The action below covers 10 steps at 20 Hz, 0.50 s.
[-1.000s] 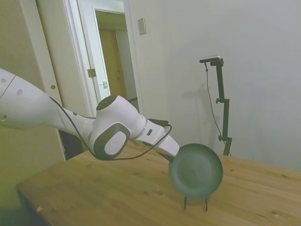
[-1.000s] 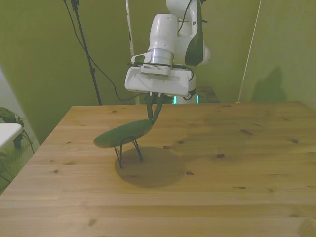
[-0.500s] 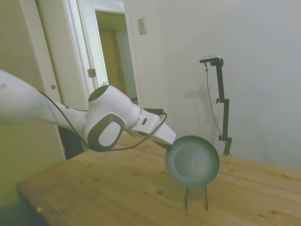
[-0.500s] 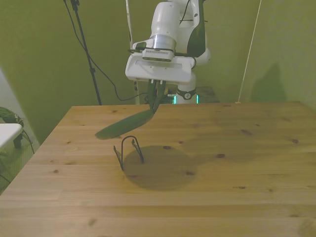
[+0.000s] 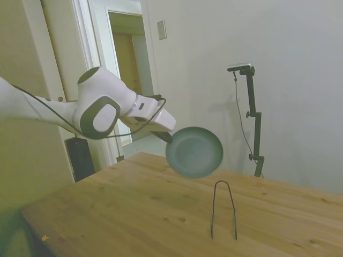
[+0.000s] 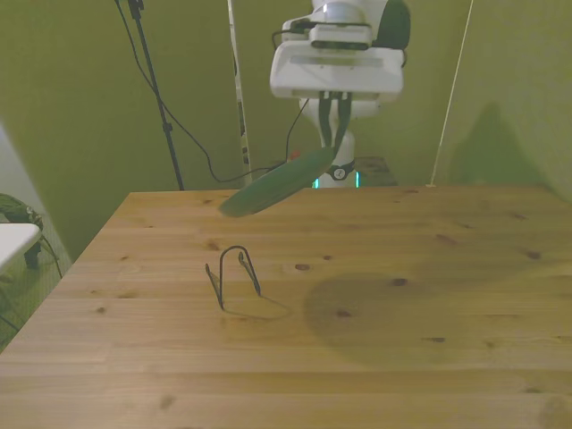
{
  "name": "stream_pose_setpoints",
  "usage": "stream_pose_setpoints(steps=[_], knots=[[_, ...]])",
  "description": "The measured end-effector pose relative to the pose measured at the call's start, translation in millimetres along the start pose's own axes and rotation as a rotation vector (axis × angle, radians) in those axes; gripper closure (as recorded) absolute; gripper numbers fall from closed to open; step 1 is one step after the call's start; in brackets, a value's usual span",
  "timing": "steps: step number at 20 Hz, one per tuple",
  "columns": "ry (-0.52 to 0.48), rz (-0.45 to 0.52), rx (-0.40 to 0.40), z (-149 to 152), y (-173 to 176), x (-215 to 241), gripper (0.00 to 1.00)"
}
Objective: Unload the plate
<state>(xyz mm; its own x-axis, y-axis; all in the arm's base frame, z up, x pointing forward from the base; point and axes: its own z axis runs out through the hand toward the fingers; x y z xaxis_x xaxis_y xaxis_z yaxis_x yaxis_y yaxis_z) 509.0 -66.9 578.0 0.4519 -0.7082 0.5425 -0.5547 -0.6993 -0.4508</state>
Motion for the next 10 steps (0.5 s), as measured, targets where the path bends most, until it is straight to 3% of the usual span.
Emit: stream_pose_setpoints(steps=[4,10], knots=[[-0.108,-0.021,0.012,19,-59,-14,1.0],[-0.271,-0.007,-0.012,133,-111,-30,1.0]])
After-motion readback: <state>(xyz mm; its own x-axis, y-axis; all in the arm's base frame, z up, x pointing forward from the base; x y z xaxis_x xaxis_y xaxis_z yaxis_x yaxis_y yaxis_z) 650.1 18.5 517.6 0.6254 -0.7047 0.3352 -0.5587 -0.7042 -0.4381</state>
